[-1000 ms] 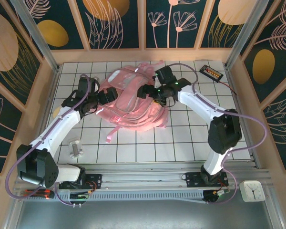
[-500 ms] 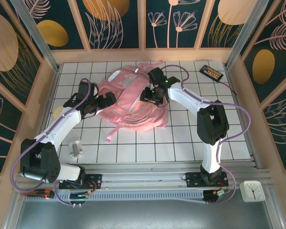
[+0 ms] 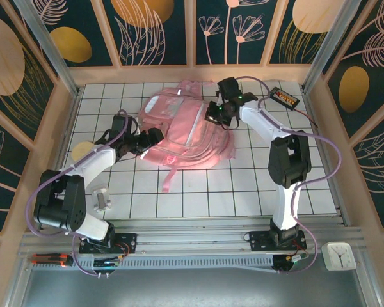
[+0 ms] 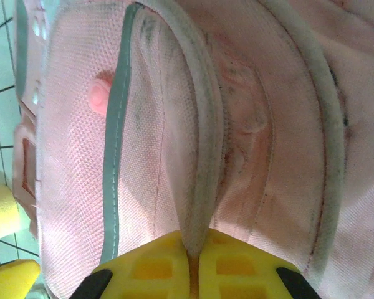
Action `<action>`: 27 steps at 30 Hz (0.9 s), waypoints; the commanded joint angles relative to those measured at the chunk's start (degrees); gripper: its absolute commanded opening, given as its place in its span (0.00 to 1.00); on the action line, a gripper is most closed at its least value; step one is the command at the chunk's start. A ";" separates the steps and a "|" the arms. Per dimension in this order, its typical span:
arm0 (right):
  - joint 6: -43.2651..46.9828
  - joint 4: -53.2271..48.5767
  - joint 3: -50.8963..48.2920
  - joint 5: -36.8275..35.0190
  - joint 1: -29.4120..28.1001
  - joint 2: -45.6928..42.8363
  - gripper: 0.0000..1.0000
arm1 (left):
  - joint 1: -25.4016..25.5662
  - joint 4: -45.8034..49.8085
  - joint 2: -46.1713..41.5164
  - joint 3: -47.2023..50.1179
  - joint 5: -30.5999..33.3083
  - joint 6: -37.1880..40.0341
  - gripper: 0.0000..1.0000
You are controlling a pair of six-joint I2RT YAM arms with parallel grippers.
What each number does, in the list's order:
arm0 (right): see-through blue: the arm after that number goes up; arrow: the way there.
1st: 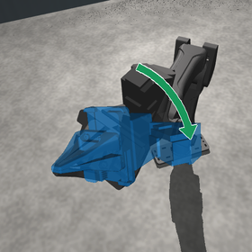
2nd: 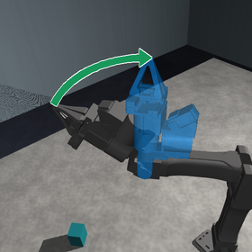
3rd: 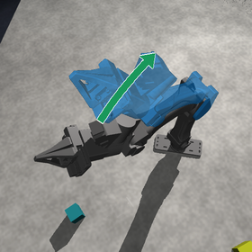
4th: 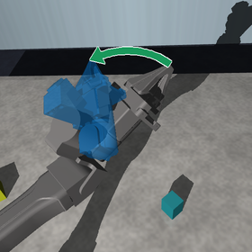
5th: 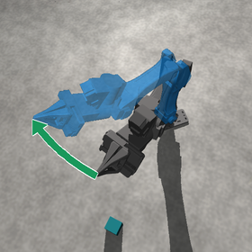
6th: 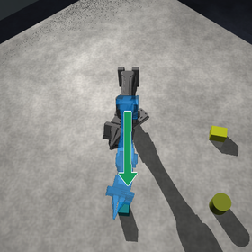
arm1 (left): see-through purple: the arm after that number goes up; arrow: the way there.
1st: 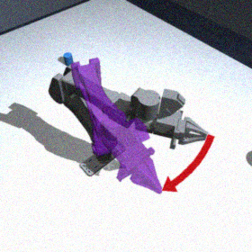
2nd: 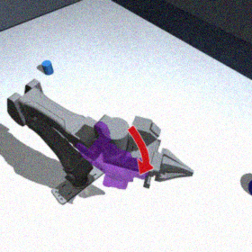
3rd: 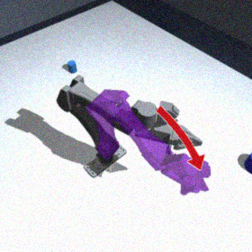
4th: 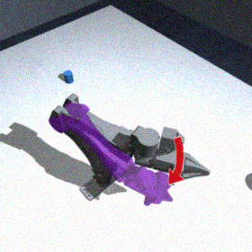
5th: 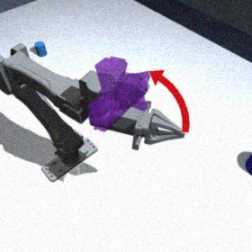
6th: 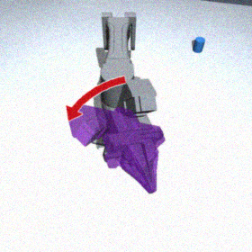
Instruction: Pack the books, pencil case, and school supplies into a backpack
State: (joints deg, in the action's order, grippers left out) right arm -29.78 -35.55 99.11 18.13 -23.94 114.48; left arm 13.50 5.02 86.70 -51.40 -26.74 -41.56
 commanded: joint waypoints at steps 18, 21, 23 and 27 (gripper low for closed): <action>11.23 -5.41 9.79 3.66 2.94 7.43 0.06 | 4.33 0.36 18.67 -19.99 -6.98 3.51 0.54; 11.33 -5.41 9.79 3.91 3.38 7.36 0.06 | 4.28 4.67 20.01 -21.93 -5.01 4.35 0.52; 11.45 -5.32 9.78 4.06 3.66 7.26 0.06 | 4.36 8.31 20.84 -23.31 -2.72 5.16 0.51; 11.76 -5.25 9.46 4.52 4.12 7.23 0.06 | 4.43 10.76 22.38 -25.16 -1.85 6.22 0.51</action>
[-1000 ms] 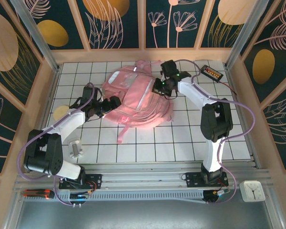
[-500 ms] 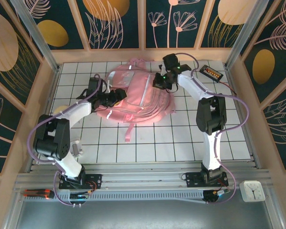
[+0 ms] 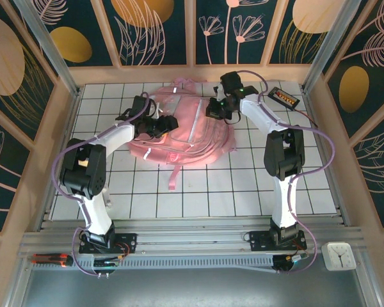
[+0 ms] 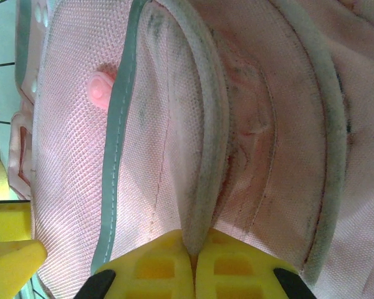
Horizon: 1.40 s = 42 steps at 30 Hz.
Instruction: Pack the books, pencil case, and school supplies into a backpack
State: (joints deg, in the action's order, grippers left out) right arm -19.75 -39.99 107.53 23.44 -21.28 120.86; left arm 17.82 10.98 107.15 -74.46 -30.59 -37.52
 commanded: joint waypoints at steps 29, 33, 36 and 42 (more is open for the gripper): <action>-10.40 8.55 -30.30 -19.94 -17.58 -23.45 0.61 | 1.60 -31.25 0.73 5.95 -13.18 -35.40 0.00; -10.57 9.04 -29.45 -22.35 -18.25 -21.47 0.52 | 1.68 -31.66 -0.50 6.73 -13.79 -36.32 0.00; -11.01 8.77 -28.46 -24.14 -18.27 -20.34 0.45 | 1.69 -31.67 -1.15 7.45 -14.18 -36.35 0.00; -10.75 10.14 -26.61 -27.17 -18.35 -18.45 0.37 | 1.74 -32.35 -1.79 8.36 -15.13 -36.82 0.00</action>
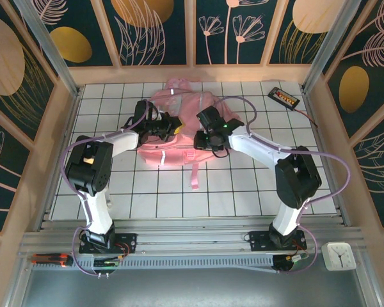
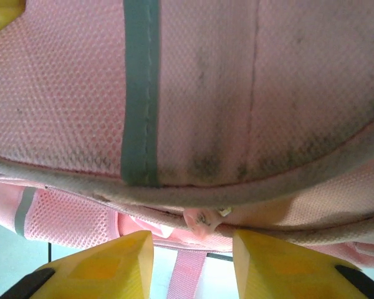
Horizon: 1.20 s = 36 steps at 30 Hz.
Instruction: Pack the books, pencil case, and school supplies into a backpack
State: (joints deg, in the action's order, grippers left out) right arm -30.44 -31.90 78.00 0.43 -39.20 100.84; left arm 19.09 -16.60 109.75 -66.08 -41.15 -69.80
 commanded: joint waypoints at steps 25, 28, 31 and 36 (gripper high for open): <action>11.02 -11.43 6.10 -11.06 1.17 2.55 0.00 | -0.01 30.06 -1.61 -14.24 1.64 23.25 0.00; 15.73 -12.00 5.58 -11.48 4.07 1.55 0.00 | 0.01 36.90 -0.79 -17.41 3.91 29.23 0.00; 19.94 -12.33 7.35 -10.72 7.43 1.57 0.00 | 0.00 42.41 0.05 -20.17 6.72 34.10 0.00; 24.82 -12.25 11.50 -7.98 11.82 2.92 0.00 | 0.05 47.30 1.00 -23.18 9.36 39.47 0.00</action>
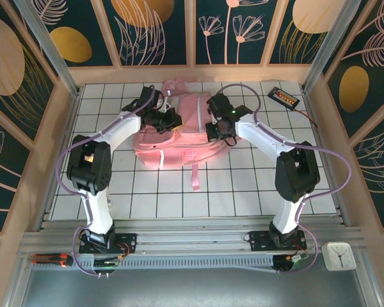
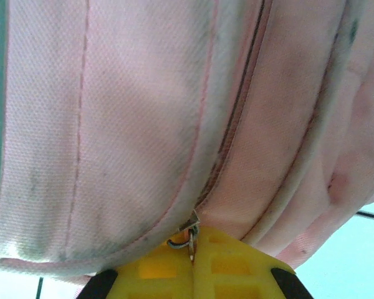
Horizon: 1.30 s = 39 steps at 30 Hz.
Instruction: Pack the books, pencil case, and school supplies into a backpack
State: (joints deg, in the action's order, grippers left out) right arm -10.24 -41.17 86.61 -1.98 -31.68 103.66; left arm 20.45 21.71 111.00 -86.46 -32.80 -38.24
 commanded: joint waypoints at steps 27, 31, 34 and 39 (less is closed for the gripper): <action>-1.48 2.76 -2.56 14.90 3.23 -1.67 0.00 | -7.93 -41.53 -39.25 59.01 0.18 -44.18 0.99; -2.23 2.23 -2.84 15.69 1.05 -2.17 0.00 | -7.90 -47.67 -37.74 61.57 1.88 -47.32 0.99; -3.41 2.62 -3.97 16.40 -0.92 -3.15 0.00 | -7.91 -51.29 -34.12 61.41 2.30 -48.43 0.99; -6.25 4.03 -7.13 18.24 -4.33 -4.80 0.00 | -8.45 -54.81 -27.26 57.68 2.79 -48.27 0.99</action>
State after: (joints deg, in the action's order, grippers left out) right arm -13.98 -37.39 81.19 12.16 -33.69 101.89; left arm 12.40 -25.63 80.82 -25.67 -30.63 -83.85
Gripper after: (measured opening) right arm 0.048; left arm 0.988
